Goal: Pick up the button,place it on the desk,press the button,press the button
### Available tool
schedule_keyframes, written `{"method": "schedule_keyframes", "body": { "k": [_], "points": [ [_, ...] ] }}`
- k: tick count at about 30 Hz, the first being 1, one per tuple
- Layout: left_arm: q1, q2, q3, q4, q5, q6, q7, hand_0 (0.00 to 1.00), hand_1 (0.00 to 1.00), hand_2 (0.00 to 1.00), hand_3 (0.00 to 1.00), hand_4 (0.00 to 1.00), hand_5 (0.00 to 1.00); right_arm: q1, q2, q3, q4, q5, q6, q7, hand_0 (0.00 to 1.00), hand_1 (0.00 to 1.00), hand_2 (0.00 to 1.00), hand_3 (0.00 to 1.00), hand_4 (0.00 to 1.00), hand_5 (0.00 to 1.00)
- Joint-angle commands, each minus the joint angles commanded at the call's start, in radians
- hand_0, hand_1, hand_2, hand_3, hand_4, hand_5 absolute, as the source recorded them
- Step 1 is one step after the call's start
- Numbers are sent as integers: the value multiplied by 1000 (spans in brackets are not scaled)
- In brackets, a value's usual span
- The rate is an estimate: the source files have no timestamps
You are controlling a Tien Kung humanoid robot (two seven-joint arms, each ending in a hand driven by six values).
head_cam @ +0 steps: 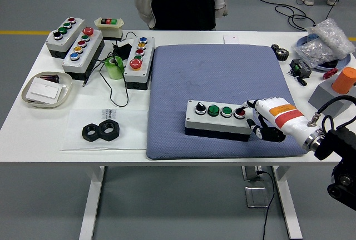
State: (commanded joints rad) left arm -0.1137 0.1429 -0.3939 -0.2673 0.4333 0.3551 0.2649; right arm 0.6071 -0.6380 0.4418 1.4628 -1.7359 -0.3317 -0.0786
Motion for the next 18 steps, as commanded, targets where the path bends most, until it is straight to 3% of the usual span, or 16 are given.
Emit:
{"method": "schedule_keyframes", "body": {
  "k": [10,18],
  "points": [
    [-1,-1,1,0,-3,0,0,738,774,849,762,526,998,5,4,-15,-8,-4,22,-15,56,2,40,672,496,2],
    [-2,-1,4,-1,-9,1,-1,738,774,849,762,524,998,8,2,26,45,-21,-28,-16,58,2,40,673,500,2]
  ]
}}
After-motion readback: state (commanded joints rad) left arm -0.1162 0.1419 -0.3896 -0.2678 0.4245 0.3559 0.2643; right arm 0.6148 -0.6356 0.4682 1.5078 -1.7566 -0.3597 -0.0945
